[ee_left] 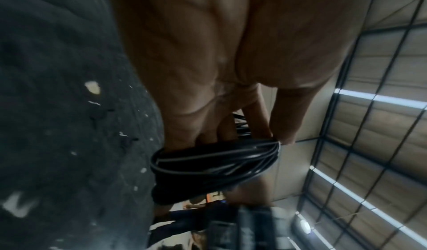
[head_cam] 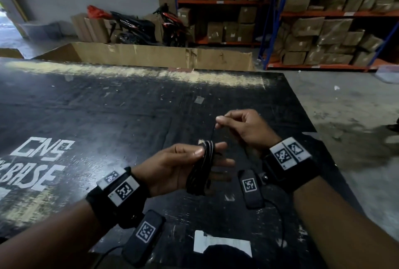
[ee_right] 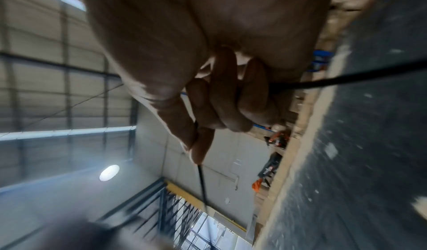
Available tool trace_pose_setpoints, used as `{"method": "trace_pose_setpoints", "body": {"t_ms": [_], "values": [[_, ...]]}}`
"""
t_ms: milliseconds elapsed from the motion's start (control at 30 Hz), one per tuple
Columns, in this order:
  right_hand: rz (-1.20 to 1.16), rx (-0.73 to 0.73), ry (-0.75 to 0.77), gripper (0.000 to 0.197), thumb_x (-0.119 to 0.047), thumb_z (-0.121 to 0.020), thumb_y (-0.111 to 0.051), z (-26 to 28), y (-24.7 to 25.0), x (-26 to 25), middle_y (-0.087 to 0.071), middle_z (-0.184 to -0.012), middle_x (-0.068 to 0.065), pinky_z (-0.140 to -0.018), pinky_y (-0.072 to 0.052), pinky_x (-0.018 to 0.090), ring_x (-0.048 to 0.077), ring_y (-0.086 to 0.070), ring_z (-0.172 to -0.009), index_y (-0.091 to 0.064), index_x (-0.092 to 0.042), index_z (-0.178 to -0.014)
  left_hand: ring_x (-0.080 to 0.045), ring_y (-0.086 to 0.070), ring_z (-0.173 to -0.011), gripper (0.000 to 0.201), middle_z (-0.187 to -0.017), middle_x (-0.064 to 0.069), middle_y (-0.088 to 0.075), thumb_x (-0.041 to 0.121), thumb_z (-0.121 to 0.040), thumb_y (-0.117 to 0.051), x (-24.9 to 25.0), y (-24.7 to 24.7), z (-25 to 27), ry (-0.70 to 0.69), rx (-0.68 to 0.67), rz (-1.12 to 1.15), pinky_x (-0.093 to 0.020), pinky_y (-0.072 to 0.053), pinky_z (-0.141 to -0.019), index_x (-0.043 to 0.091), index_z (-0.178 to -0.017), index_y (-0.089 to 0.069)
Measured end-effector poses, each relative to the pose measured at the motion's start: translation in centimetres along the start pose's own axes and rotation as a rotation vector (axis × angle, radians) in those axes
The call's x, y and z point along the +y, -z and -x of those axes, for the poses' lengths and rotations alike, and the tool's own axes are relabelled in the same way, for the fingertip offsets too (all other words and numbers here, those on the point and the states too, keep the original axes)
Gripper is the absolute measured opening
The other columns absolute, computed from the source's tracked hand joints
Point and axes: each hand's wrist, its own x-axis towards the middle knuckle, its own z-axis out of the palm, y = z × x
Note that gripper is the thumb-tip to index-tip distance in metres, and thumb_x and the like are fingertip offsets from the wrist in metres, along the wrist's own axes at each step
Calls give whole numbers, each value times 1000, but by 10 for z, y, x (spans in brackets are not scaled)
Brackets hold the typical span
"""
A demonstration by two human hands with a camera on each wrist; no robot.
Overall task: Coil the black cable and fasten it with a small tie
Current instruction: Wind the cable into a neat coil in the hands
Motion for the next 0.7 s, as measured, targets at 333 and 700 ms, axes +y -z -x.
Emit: {"method": "trace_pose_setpoints", "body": {"t_ms": [333, 700], "values": [[232, -131, 268, 30, -18, -100, -56, 42, -14, -34, -64, -52, -11, -54, -39, 14, 6, -52, -45, -76, -3, -84, -44, -54, -137, 45, -149, -21, -57, 24, -105, -46, -1, 21, -1, -86, 390, -86, -77, -33, -110, 1, -144, -53], [-331, -263, -35, 32, -31, -94, -51, 69, -54, 74, -32, -51, 2, -42, -18, 20, 6, -28, -39, -77, -13, -100, -44, -51, -140, 43, -154, -17, -53, 37, -106, -39, 46, 22, -14, -445, 320, 228, -71, -36, -109, 26, -144, -54]]}}
